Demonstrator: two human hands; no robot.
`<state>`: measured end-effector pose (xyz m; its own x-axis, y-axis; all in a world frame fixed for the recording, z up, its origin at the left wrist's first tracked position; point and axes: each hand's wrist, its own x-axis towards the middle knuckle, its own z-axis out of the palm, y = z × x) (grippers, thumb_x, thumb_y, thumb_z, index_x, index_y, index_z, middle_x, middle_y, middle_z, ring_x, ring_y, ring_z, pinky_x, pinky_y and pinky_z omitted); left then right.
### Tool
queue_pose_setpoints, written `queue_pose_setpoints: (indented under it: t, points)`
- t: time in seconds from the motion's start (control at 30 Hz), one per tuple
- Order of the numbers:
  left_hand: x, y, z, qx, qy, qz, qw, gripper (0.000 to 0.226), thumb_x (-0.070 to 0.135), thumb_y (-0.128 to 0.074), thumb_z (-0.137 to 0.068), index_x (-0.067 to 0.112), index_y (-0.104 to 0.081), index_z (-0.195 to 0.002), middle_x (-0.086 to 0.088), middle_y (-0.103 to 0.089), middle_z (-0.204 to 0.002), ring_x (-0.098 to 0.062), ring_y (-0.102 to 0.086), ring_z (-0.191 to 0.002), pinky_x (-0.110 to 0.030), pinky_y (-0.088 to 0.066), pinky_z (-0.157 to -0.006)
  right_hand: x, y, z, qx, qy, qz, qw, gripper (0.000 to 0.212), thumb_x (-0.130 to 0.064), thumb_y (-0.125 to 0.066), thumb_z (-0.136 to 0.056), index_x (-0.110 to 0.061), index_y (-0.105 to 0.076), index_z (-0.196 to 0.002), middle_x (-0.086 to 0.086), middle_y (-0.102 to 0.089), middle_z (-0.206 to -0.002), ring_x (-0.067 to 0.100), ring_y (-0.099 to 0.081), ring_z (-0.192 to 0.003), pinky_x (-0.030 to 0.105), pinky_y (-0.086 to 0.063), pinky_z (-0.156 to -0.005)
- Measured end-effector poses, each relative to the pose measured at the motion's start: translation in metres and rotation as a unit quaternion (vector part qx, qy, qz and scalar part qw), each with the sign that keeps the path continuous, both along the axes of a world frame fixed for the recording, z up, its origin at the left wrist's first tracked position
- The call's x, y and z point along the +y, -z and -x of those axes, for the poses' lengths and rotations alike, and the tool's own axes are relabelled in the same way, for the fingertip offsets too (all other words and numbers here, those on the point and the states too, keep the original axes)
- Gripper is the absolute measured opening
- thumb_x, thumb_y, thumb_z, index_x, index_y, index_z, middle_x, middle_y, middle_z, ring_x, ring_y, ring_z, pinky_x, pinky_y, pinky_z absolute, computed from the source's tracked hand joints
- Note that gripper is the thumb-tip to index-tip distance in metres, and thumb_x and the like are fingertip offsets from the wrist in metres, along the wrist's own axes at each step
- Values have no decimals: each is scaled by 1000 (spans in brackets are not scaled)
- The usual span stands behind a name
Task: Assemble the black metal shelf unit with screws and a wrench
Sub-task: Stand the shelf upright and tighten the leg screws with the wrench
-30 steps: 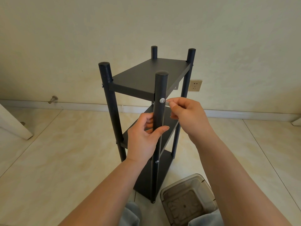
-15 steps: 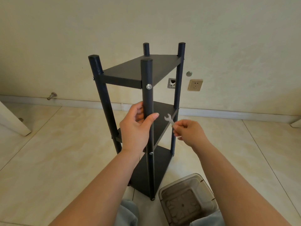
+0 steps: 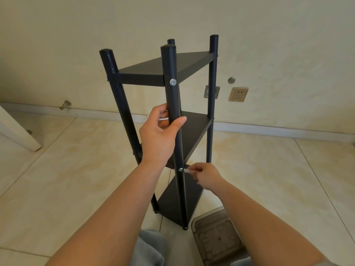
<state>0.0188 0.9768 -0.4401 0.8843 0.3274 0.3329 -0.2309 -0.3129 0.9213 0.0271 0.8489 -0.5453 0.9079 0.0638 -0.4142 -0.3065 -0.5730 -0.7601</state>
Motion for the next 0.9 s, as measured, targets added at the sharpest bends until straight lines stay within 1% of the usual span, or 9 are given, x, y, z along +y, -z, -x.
queue_pose_setpoints:
  t: [0.07, 0.2, 0.3, 0.4, 0.47, 0.53, 0.63, 0.73, 0.9]
  points:
    - [1, 1, 0, -1, -2, -2, 1000, 32, 32, -71, -81, 36, -50, -106, 34, -51, -89, 14, -57, -75, 1, -44, -62, 0, -3, -3, -21, 3, -6, 1000, 14, -15, -49, -97, -22, -61, -95, -4, -55, -86, 11, -51, -78, 24, -45, -81]
    - [2, 2, 1, -2, -4, -2, 1000, 32, 31, -71, -81, 36, -50, -105, 32, -52, -89, 8, -58, -76, -1, -46, -64, -7, -7, -7, -58, -12, 19, 998, 18, -14, -45, -99, -20, -62, -99, -2, -55, -98, 17, -51, -92, 33, -47, -96]
    - [1, 2, 0, -2, -7, -3, 1000, 32, 32, -71, -81, 36, -50, -105, 34, -50, -89, 11, -57, -75, 1, -44, -62, -11, -10, -7, -64, -28, 27, 997, 22, -13, -44, -99, -15, -65, -106, 0, -54, -100, 17, -50, -93, 28, -46, -93]
    - [0, 2, 0, -4, -10, -2, 1000, 32, 32, -71, -81, 36, -50, -105, 34, -50, -89, 9, -57, -76, 1, -43, -62, -15, -11, -6, -57, -22, 17, 998, 21, -14, -46, -99, -15, -66, -106, -5, -54, -86, 11, -48, -79, 24, -41, -82]
    - [0, 2, 0, -7, -13, -1, 1000, 32, 32, -71, -81, 36, -50, -105, 34, -49, -89, 9, -56, -76, 2, -43, -62, -16, -12, -5, -51, -16, 14, 998, 20, -14, -47, -98, -15, -67, -104, -6, -54, -83, 10, -46, -73, 23, -40, -78]
    - [-1, 2, 0, -9, -17, -2, 1000, 33, 32, -71, -81, 35, -49, -106, 32, -50, -90, 9, -56, -76, 2, -44, -63, -15, -12, -5, -48, -6, 8, 999, 20, -14, -49, -97, -15, -68, -103, -3, -57, -88, 11, -48, -76, 23, -40, -79]
    - [-3, 3, -1, -11, -15, -7, 1000, 34, 33, -71, -81, 35, -49, -106, 26, -54, -93, 5, -58, -78, -2, -46, -65, -7, -13, -4, -45, 13, -12, 999, 21, -14, -51, -96, -13, -68, -108, -3, -59, -97, 13, -51, -90, 25, -40, -88]
    - [-5, 5, 0, -12, -12, -12, 1000, 34, 33, -71, -80, 35, -49, -105, 28, -53, -91, 4, -60, -78, -5, -48, -67, -4, -15, -4, -42, 17, -17, 999, 22, -14, -50, -97, -12, -67, -111, -3, -58, -99, 14, -51, -93, 27, -40, -93]
    - [-3, 5, -1, -15, -14, -11, 1000, 34, 32, -72, -80, 33, -49, -105, 28, -53, -90, 6, -59, -75, -1, -46, -63, -10, -19, -5, -40, 8, -9, 999, 23, -14, -50, -97, -13, -68, -111, -5, -57, -101, 13, -49, -95, 23, -37, -88]
